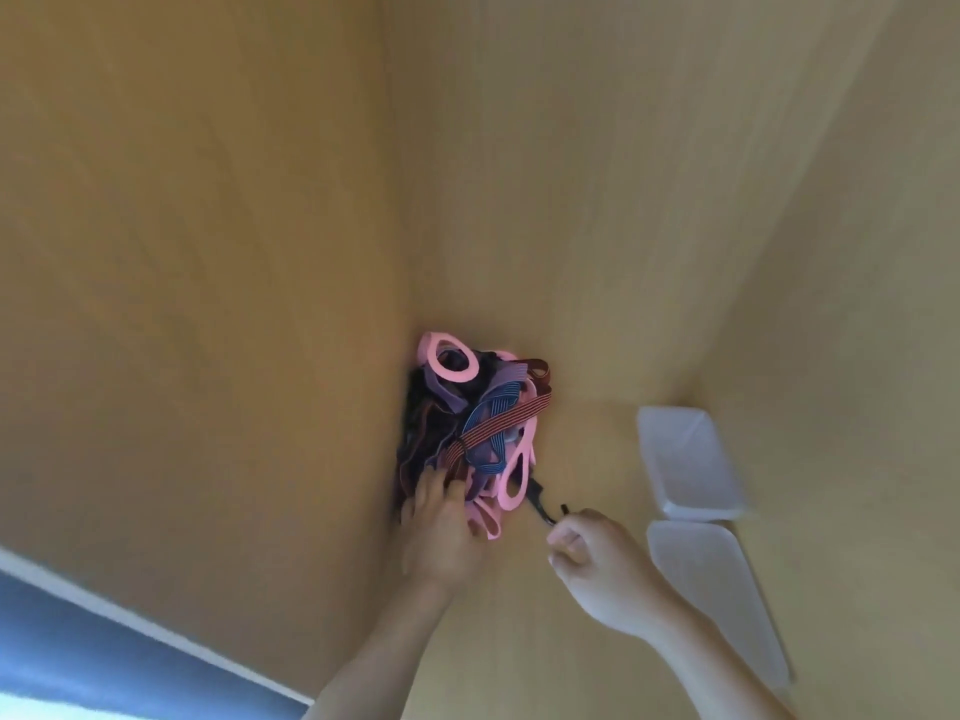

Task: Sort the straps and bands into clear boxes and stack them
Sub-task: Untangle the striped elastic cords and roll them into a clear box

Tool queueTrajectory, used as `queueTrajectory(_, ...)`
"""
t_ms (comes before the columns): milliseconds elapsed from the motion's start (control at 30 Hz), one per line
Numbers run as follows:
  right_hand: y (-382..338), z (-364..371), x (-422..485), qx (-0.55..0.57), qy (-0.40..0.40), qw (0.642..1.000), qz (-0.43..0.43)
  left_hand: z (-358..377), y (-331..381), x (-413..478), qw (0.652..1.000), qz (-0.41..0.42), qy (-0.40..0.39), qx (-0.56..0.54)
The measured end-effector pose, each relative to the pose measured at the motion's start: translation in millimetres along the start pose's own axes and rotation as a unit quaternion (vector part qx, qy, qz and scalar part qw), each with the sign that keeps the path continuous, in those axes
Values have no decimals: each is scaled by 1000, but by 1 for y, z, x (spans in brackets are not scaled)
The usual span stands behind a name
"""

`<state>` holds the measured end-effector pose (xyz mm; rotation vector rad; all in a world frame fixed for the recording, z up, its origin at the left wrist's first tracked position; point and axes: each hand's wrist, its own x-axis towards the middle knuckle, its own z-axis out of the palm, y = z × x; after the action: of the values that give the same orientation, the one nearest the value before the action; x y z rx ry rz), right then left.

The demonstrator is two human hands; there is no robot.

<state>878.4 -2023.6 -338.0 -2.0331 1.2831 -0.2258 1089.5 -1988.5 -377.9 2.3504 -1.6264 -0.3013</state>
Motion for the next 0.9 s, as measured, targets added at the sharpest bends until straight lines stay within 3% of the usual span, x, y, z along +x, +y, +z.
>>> queueTrajectory(167,-1,4,12,15,5,1000,17,21,-16,-24,997,30,-18,65)
queueTrajectory(300,-9,13,24,31,0,1000,1,25,-26,-39,997,72,17,29)
queueTrajectory(433,-23,13,43,66,52,996,-30,18,-26,-54,992,87,78,-39)
queueTrajectory(600,-47,21,61,24,89,990,-104,0,-21,-90,990,100,69,-68)
queueTrajectory(767,-47,36,76,-171,40,979,-103,-13,-23,-110,991,18,16,-130)
queueTrajectory(833,-46,32,77,-133,38,986,-92,-18,-28,-116,987,-54,-6,-154)
queueTrajectory(900,-48,19,76,-50,53,994,-81,-11,-34,-122,978,-99,30,-182)
